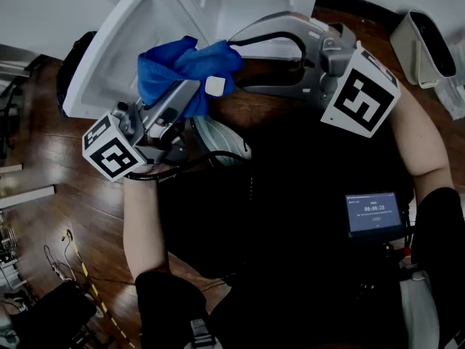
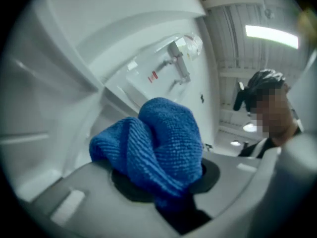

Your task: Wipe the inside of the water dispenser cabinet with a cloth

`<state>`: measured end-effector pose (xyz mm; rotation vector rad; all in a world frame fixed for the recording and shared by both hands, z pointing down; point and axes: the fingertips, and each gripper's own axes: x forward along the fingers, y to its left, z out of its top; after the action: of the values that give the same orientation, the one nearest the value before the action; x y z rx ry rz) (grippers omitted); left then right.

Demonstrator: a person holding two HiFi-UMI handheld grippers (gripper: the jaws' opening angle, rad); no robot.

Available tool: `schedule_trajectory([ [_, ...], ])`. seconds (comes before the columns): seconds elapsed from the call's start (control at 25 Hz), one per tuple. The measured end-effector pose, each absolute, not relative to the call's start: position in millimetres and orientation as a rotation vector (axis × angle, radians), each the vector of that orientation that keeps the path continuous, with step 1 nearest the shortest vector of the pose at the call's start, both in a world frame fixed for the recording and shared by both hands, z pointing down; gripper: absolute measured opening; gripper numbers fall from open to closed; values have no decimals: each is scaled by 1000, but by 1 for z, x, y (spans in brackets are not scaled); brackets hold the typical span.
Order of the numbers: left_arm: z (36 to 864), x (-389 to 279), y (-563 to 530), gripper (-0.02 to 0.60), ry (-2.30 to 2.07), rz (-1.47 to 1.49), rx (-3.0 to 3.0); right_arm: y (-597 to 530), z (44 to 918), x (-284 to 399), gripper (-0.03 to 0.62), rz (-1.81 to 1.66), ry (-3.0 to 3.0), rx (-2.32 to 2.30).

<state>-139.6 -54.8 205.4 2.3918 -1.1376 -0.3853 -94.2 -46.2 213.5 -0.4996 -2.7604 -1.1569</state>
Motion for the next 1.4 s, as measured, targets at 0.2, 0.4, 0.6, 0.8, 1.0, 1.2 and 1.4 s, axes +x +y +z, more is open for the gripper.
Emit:
schedule_trajectory([
  [0.2,243,-188,-100,126,-1862,36,2161,-118,167,-91,129,-886,-2984,-34],
  [0.4,238,-232,-156,134,-2201,136,2085,-141,155,-86,107,-660,-3035,175],
  [0.6,235,-270,-188,136,-2488,-21,1916,-137,196,-84,96,-431,-3088,200],
  [0.8,218,-272,-190,135,-2624,-139,1903,-148,212,-76,68,-308,-3079,211],
  [1.0,294,-266,-204,135,-2523,-8,1826,-177,196,-54,57,-317,-3101,277],
  [1.2,403,-274,-203,135,-2368,215,1702,-180,195,-52,57,-315,-3098,294],
  [1.4,485,-275,-195,137,-2174,363,1551,-192,196,-46,54,-259,-3088,358],
])
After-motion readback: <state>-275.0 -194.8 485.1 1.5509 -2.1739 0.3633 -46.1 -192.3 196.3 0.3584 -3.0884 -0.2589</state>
